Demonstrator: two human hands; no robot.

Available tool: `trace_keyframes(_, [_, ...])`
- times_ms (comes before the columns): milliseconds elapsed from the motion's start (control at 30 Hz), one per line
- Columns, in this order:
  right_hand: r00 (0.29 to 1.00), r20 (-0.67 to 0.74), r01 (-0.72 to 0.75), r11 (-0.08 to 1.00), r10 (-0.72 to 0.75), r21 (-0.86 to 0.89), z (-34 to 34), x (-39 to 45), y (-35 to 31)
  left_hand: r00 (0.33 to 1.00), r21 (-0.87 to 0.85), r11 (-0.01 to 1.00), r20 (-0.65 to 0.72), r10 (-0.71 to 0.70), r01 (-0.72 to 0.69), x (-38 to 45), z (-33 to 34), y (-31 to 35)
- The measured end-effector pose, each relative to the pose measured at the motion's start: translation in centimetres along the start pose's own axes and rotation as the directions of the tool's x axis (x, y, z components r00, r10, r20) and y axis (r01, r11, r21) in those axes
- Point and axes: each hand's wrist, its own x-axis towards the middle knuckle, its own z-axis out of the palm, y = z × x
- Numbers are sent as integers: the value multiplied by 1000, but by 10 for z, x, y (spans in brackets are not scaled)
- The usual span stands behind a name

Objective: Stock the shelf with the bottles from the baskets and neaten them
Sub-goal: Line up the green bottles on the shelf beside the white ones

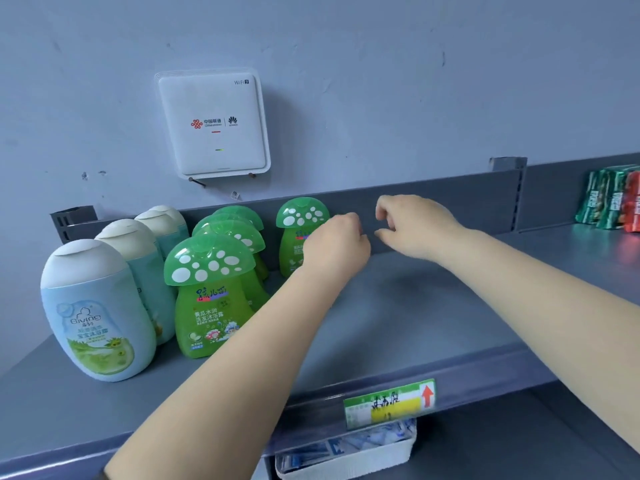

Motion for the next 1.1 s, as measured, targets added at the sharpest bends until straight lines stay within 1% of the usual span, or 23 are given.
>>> trace_keyframes(67, [999,-27,15,980,-21,-198,-12,-24,14,992,130,983,2,129,-128,-6,5,16])
trace_keyframes(133, [1000,-23,12,944,-21,-331,-22,-48,29,971,203,950,5,241,-237,-12,13,36])
trace_keyframes(233, [1000,-24,-12,896,1,-444,-38,-87,58,935,240,907,14,354,-347,-22,27,75])
trace_keyframes(333, [998,-30,-60,866,52,-497,-56,-129,92,894,244,865,17,448,-438,-34,41,119])
trace_keyframes(400, [995,-29,-96,852,95,-514,-70,-159,114,861,229,835,29,507,-500,-43,52,151])
trace_keyframes(533, [978,-19,-187,826,210,-532,-96,-223,158,771,177,755,40,635,-631,-65,77,226])
trace_keyframes(667, [947,1,-265,779,323,-568,-110,-296,206,678,105,671,52,733,-734,-96,111,305])
trace_keyframes(767, [913,18,-323,750,408,-577,-113,-355,243,605,57,602,101,790,-796,-127,145,357])
trace_keyframes(900, [835,42,-442,715,548,-541,-109,-432,283,510,-35,525,194,838,-850,-171,192,417])
trace_keyframes(1000, [775,66,-518,691,629,-504,-101,-484,307,436,-149,483,262,861,-863,-202,225,451])
trace_keyframes(1033, [749,70,-553,680,659,-482,-98,-499,314,409,-185,467,280,869,-865,-211,237,459])
trace_keyframes(1100, [672,72,-646,630,737,-430,-87,-527,327,369,-240,448,312,876,-861,-229,262,474])
